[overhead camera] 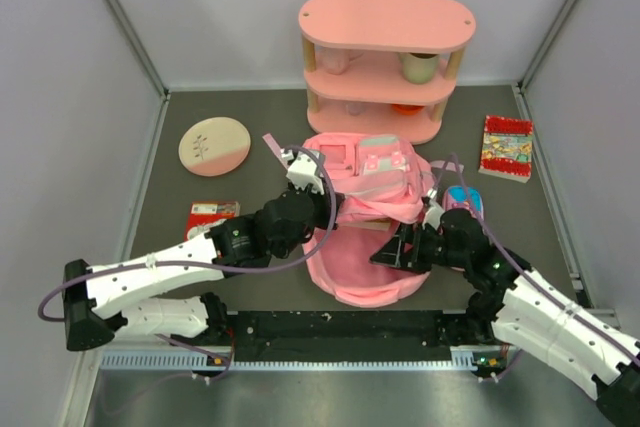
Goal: Pack the student bag
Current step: Place the book in the student bag.
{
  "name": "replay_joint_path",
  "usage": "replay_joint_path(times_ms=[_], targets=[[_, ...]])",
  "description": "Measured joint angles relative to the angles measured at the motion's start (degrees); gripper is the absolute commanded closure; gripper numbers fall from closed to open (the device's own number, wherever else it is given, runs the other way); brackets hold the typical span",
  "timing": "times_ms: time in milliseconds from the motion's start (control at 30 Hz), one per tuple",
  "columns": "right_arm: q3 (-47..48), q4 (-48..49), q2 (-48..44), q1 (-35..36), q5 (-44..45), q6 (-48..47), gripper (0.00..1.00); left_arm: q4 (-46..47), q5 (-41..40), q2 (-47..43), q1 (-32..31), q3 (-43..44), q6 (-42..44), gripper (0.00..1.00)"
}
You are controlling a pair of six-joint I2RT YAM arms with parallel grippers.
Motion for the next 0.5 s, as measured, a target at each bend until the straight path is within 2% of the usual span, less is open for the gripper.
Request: replay_joint_path(times_ms=[67, 267, 400, 500], targets=[[0.07, 0.87, 2.16, 0.15, -1.03, -0.63, 0.16, -1.18, -1.86, 1.62, 0.31, 1.53, -0.2, 1.0], [1.22, 9.4, 12.94, 2.12, -5.51, -1.9, 0.16, -5.16, -2.4, 3.63, 5.42, 2.4, -3.8, 1.0], [2.19, 8.0, 11.74, 2.69, -6.01, -4.07, 0.13, -5.66, -2.27, 2.51, 6.16, 2.08, -4.98, 1.0], [2.03, 6.84, 5.42, 3.13, -7.93, -4.83, 0.1, -5.92, -2.27, 2.05, 6.54, 1.97, -5.44, 1.0]])
